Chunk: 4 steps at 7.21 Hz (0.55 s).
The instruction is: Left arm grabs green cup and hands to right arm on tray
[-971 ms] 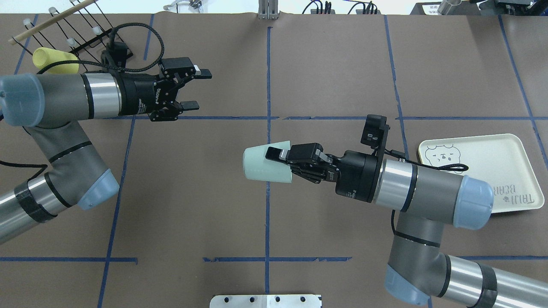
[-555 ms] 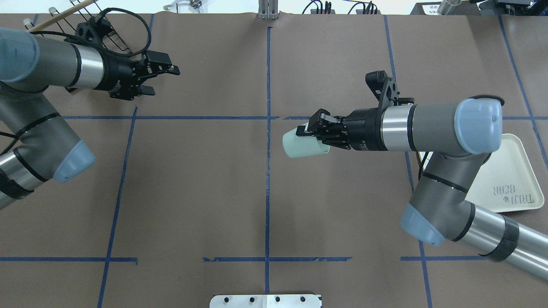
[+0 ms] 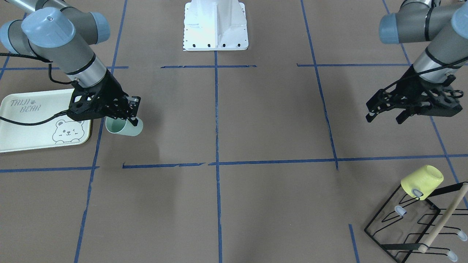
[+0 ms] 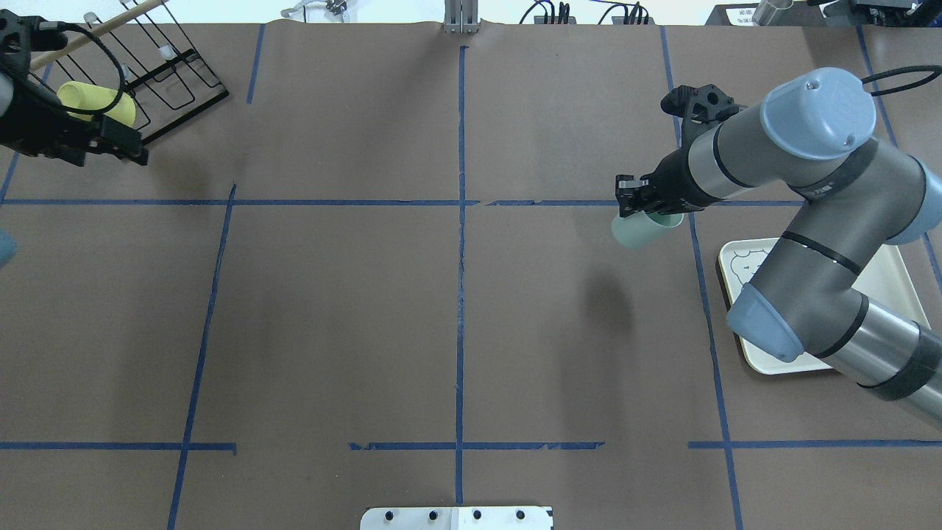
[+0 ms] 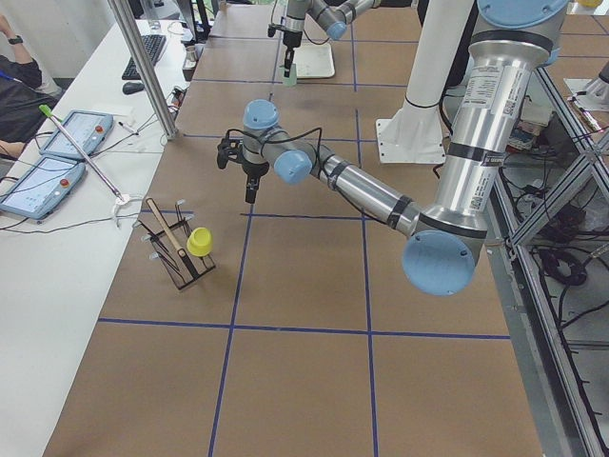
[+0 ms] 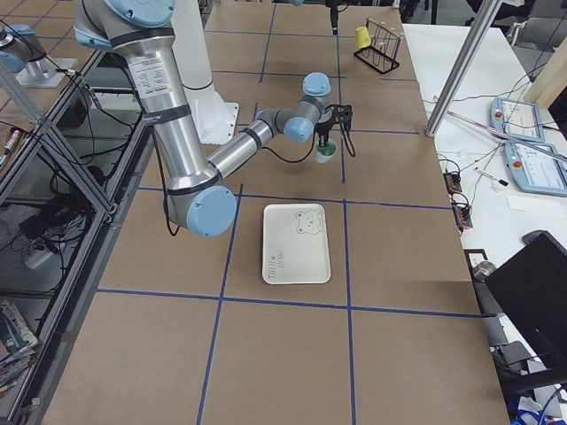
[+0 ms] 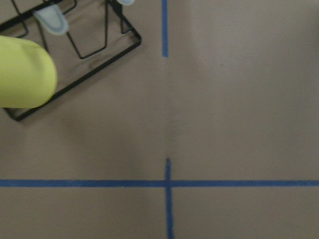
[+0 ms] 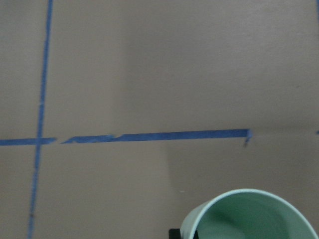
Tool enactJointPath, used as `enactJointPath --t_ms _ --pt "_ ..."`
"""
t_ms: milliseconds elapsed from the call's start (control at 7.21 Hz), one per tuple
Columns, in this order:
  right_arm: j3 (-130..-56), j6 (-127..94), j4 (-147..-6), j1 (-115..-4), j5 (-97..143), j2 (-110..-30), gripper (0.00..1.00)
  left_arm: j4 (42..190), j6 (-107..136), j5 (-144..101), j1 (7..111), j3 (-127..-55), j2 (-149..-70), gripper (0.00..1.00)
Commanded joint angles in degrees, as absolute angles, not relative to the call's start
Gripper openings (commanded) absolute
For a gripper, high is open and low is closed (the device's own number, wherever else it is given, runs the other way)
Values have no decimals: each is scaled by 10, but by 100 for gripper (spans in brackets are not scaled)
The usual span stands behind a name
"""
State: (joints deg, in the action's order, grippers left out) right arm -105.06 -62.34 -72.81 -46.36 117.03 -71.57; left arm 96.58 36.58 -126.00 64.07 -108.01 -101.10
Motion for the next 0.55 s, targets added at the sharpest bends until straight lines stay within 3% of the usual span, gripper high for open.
enactJointPath --t_ms 0,416 --pt "-1074 -418 -791 -527 1172 -803 9 745 85 -1268 717 -1117 -995 100" --pt "-1073 -251 -784 -643 1260 -883 9 781 -32 -1349 838 -1101 -866 100"
